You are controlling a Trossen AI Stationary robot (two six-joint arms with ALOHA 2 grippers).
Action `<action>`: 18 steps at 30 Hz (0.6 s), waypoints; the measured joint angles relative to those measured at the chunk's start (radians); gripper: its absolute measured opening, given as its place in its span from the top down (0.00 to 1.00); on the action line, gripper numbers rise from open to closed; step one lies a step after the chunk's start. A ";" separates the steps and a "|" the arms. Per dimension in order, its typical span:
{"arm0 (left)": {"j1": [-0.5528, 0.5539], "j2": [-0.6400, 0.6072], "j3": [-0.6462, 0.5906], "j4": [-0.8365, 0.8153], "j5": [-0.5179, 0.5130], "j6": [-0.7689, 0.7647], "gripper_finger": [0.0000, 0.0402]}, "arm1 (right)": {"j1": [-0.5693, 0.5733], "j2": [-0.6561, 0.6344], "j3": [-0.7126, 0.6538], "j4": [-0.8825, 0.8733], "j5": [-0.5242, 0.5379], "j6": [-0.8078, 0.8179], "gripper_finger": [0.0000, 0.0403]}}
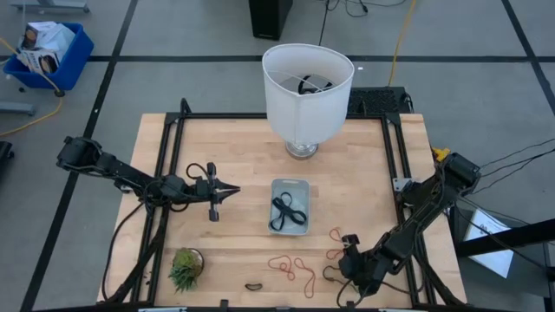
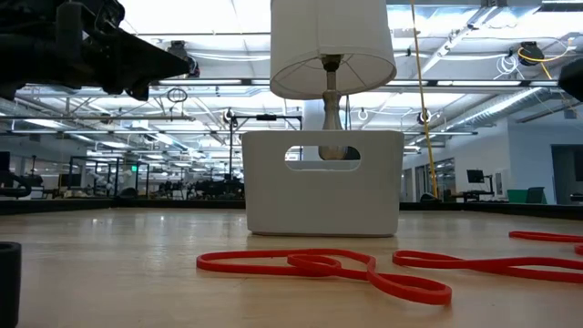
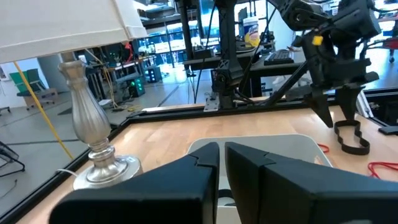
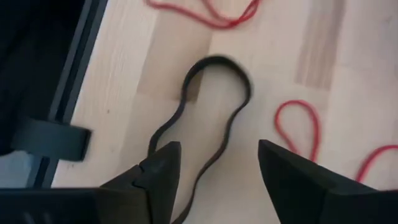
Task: Pick and place rubber bands into bin
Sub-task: Put the black rubber band into the gray bin
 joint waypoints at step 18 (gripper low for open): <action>0.000 0.000 0.000 -0.002 0.000 -0.018 0.91 | 0.014 0.130 0.004 0.010 -0.010 0.042 0.58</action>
